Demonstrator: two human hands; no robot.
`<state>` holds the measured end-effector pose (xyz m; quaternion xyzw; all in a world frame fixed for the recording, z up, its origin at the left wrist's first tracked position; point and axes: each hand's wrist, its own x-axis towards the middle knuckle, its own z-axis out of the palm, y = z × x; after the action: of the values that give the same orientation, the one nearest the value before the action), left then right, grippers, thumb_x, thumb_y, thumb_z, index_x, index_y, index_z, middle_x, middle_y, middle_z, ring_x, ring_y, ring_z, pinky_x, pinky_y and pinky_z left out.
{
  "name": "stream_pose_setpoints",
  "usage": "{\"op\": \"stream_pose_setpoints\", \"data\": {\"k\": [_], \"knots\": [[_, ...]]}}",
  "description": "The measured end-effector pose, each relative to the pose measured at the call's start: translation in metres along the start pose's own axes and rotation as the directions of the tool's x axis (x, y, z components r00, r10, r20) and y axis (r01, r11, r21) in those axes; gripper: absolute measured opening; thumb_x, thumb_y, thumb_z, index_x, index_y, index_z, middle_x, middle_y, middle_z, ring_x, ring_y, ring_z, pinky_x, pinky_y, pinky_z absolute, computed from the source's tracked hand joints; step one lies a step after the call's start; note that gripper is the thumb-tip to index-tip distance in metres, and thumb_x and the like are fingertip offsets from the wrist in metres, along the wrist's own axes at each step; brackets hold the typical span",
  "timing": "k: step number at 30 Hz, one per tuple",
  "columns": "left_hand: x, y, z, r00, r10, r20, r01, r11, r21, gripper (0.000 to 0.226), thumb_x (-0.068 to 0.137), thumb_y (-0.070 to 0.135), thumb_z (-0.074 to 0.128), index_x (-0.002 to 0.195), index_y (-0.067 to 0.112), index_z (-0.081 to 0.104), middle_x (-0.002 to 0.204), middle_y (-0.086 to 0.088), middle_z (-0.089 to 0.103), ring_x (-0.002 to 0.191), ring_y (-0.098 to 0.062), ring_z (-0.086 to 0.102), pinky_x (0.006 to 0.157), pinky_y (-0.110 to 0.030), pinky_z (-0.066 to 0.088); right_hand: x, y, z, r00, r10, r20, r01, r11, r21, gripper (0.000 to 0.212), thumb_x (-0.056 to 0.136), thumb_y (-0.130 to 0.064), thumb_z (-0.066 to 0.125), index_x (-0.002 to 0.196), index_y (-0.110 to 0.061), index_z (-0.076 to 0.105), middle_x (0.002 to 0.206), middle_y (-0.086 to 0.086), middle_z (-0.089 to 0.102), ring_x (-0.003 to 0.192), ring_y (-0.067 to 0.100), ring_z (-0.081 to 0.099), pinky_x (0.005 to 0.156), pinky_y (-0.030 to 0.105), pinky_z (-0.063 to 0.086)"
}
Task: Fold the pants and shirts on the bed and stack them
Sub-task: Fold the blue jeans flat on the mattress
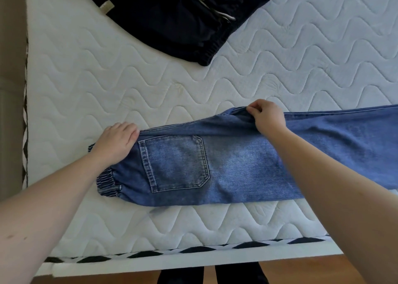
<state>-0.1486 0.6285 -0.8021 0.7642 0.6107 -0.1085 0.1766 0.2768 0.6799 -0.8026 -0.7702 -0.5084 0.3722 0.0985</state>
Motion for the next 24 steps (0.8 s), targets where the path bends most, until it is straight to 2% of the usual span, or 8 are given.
{"op": "stream_pose_setpoints", "data": {"k": [6, 8, 12, 15, 17, 19, 22, 24], "knots": [[0.001, -0.008, 0.007, 0.997, -0.067, -0.028, 0.069, 0.993, 0.095, 0.035, 0.103, 0.036, 0.031, 0.094, 0.015, 0.057, 0.094, -0.009, 0.062, 0.091, -0.032, 0.056, 0.079, -0.044, 0.04, 0.001, -0.002, -0.002, 1.0, 0.011, -0.008, -0.011, 1.0, -0.009, 0.012, 0.096, -0.035, 0.057, 0.094, -0.027, 0.065, 0.092, 0.0, 0.067, 0.087, 0.022, 0.059, 0.078, 0.036, 0.048], [0.008, -0.011, 0.009, 0.995, -0.103, 0.02, 0.099, 0.984, 0.146, 0.036, 0.103, 0.039, 0.032, 0.097, 0.017, 0.06, 0.097, -0.009, 0.062, 0.095, -0.033, 0.057, 0.082, -0.044, 0.039, 0.0, -0.005, -0.001, 1.0, 0.009, 0.002, -0.009, 1.0, -0.023, 0.014, 0.097, -0.036, 0.055, 0.097, -0.027, 0.067, 0.093, 0.001, 0.069, 0.089, 0.023, 0.061, 0.082, 0.039, 0.05], [0.024, -0.003, 0.003, 0.992, -0.117, 0.052, 0.105, 0.977, 0.185, 0.031, 0.101, 0.038, 0.04, 0.106, 0.017, 0.061, 0.106, -0.009, 0.057, 0.103, -0.033, 0.053, 0.087, -0.045, 0.038, -0.001, -0.006, -0.001, 0.993, -0.119, 0.013, 0.119, 0.993, -0.006, 0.018, 0.098, -0.03, 0.055, 0.109, -0.025, 0.069, 0.103, 0.0, 0.071, 0.096, 0.019, 0.06, 0.085, 0.033, 0.047], [0.038, 0.031, -0.007, 0.999, -0.023, -0.024, 0.025, 0.998, 0.057, 0.03, 0.1, 0.032, 0.042, 0.116, 0.015, 0.061, 0.115, -0.009, 0.058, 0.108, -0.032, 0.053, 0.09, -0.046, 0.039, -0.002, -0.001, -0.008, 0.973, -0.22, 0.066, 0.218, 0.975, 0.035, 0.029, 0.098, -0.031, 0.057, 0.125, -0.025, 0.061, 0.116, -0.003, 0.067, 0.109, 0.02, 0.059, 0.095, 0.032, 0.042], [0.055, 0.072, -0.015, 0.995, 0.102, -0.002, -0.102, 0.993, -0.065, 0.037, 0.1, 0.036, 0.04, 0.125, 0.014, 0.058, 0.123, -0.007, 0.059, 0.114, -0.029, 0.053, 0.095, -0.043, 0.039, -0.005, 0.005, -0.012, 0.954, -0.231, 0.19, 0.242, 0.969, -0.038, 0.045, 0.094, -0.042, 0.06, 0.136, -0.027, 0.052, 0.124, 0.001, 0.064, 0.117, 0.024, 0.055, 0.105, 0.041, 0.037], [0.075, 0.122, -0.022, 0.977, 0.212, 0.005, -0.208, 0.962, -0.178, 0.046, 0.098, 0.043, 0.046, 0.134, 0.015, 0.052, 0.132, -0.007, 0.056, 0.122, -0.028, 0.051, 0.101, -0.041, 0.038, -0.008, 0.012, -0.014, 0.936, -0.228, 0.267, 0.27, 0.954, -0.131, 0.059, 0.088, -0.051, 0.065, 0.14, -0.029, 0.047, 0.122, 0.002, 0.062, 0.118, 0.027, 0.051, 0.108, 0.041, 0.032], [0.1, 0.189, -0.027, 0.965, 0.251, 0.07, -0.218, 0.926, -0.308, 0.07, 0.089, 0.052, 0.06, 0.146, 0.016, 0.039, 0.146, -0.005, 0.046, 0.132, -0.025, 0.044, 0.109, -0.04, 0.035, -0.013, 0.015, -0.015, 0.94, -0.301, 0.161, 0.327, 0.929, -0.172, 0.047, 0.085, -0.043, 0.072, 0.126, -0.024, 0.06, 0.099, -0.006, 0.059, 0.108, 0.026, 0.053, 0.095, 0.035, 0.028], [0.11, 0.216, -0.03, 0.962, 0.236, 0.14, -0.175, 0.921, -0.347, 0.075, 0.082, 0.047, 0.072, 0.144, 0.02, 0.04, 0.143, -0.005, 0.05, 0.128, -0.026, 0.047, 0.106, -0.04, 0.038, -0.019, 0.015, -0.014, 0.925, -0.374, 0.073, 0.381, 0.907, -0.178, 0.032, 0.085, -0.036, 0.073, 0.11, -0.019, 0.065, 0.098, -0.005, 0.064, 0.102, 0.024, 0.054, 0.09, 0.034, 0.028]]}}
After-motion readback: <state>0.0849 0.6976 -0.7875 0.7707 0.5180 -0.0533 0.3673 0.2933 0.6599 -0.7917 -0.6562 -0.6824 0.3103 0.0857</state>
